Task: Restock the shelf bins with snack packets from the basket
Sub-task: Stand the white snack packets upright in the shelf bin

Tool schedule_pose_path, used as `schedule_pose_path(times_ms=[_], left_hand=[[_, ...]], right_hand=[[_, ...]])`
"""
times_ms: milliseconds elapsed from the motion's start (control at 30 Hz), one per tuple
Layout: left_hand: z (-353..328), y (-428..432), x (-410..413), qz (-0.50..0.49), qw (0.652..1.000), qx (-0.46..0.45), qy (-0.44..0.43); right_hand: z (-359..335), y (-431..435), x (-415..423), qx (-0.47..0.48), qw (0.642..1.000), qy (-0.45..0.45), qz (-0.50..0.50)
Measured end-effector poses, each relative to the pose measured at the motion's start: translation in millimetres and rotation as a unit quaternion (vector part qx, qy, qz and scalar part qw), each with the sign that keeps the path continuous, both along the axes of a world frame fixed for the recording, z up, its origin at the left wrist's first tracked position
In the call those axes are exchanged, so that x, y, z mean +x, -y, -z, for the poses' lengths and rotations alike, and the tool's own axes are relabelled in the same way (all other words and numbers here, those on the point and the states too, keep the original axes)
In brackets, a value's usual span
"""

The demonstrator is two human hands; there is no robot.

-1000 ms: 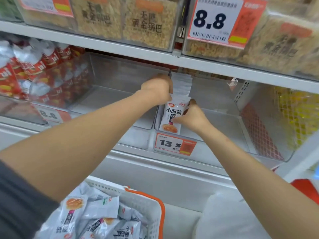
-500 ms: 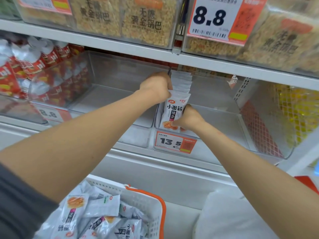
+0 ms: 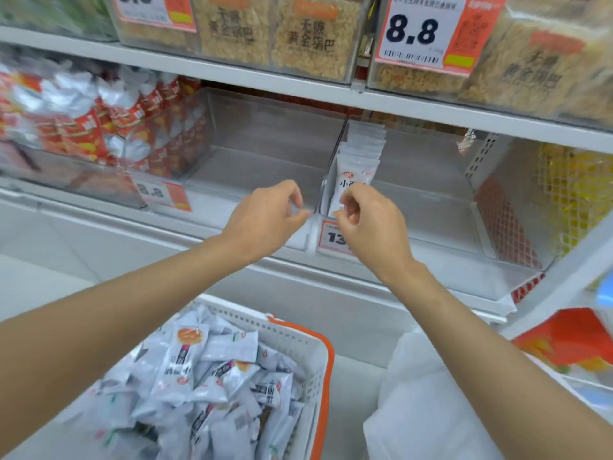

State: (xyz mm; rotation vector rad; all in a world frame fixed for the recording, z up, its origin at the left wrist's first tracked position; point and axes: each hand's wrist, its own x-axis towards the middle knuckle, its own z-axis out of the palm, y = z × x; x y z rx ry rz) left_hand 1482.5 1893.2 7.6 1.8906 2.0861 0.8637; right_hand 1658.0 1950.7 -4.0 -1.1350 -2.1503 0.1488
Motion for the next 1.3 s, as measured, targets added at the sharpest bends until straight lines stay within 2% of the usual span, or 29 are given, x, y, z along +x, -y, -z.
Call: schedule_pose_path(times_ms=[100, 200, 300, 433, 500, 600, 767, 867, 933, 967, 1033, 1100, 1167, 1233, 1300], left_hand=[[24.0, 42.5, -10.0, 0.004, 0.997, -0.079, -0.005], [56.1, 76.5, -20.6, 0.018, 0.983, -0.176, -0.044], [92.0, 95.3, -32.5, 0.022, 0.965, -0.253, -0.065], [123.7, 105.6, -39.9, 0.062, 0.913, -0.373, -0.154], [129.7, 105.8, -40.5, 0.083, 0.887, -0.415, -0.183], [134.2, 104.1, -40.0, 0.091, 0.876, -0.431, -0.196], [134.5, 102.3, -36.9, 0.101, 0.875, -0.428, -0.200], [138.0, 103.1, -36.4, 0.104, 0.874, -0.431, -0.199], [140.1, 103.7, -35.9, 0.107, 0.872, -0.435, -0.195], [139.8, 104.0, -35.5, 0.107, 0.871, -0.438, -0.193], [137.4, 103.9, -35.4, 0.106, 0.870, -0.444, -0.188], [135.1, 102.5, -37.4, 0.101, 0.872, -0.444, -0.179], [133.8, 99.0, -40.5, 0.094, 0.881, -0.433, -0.166], [131.5, 94.7, -41.5, 0.087, 0.895, -0.412, -0.144], [127.0, 90.2, -37.9, 0.090, 0.914, -0.384, -0.100]], right_hand=[[31.9, 30.5, -12.3, -0.016, 0.997, 0.008, -0.077], [78.5, 48.6, -23.5, -0.153, 0.976, 0.078, -0.134], [127.3, 60.0, -31.6, -0.287, 0.910, 0.234, -0.187], [190.2, 76.3, -32.0, -0.360, 0.811, 0.416, -0.201], [218.0, 85.7, -34.7, -0.401, 0.774, 0.452, -0.187], [247.7, 100.1, -41.4, -0.477, 0.736, 0.457, -0.148], [285.5, 110.9, -52.9, -0.614, 0.744, 0.261, 0.004], [300.6, 113.9, -52.6, -0.669, 0.727, 0.116, 0.102], [298.4, 110.9, -50.3, -0.684, 0.718, 0.054, 0.118], [294.0, 108.4, -50.9, -0.680, 0.723, 0.057, 0.107], [280.8, 98.3, -53.2, -0.638, 0.760, 0.114, 0.050], [249.7, 88.7, -58.5, -0.552, 0.805, 0.218, -0.022], [208.3, 79.4, -60.4, -0.452, 0.835, 0.304, -0.081], [160.2, 71.8, -55.6, -0.385, 0.854, 0.329, -0.120], [116.0, 64.9, -45.1, -0.358, 0.870, 0.299, -0.160]])
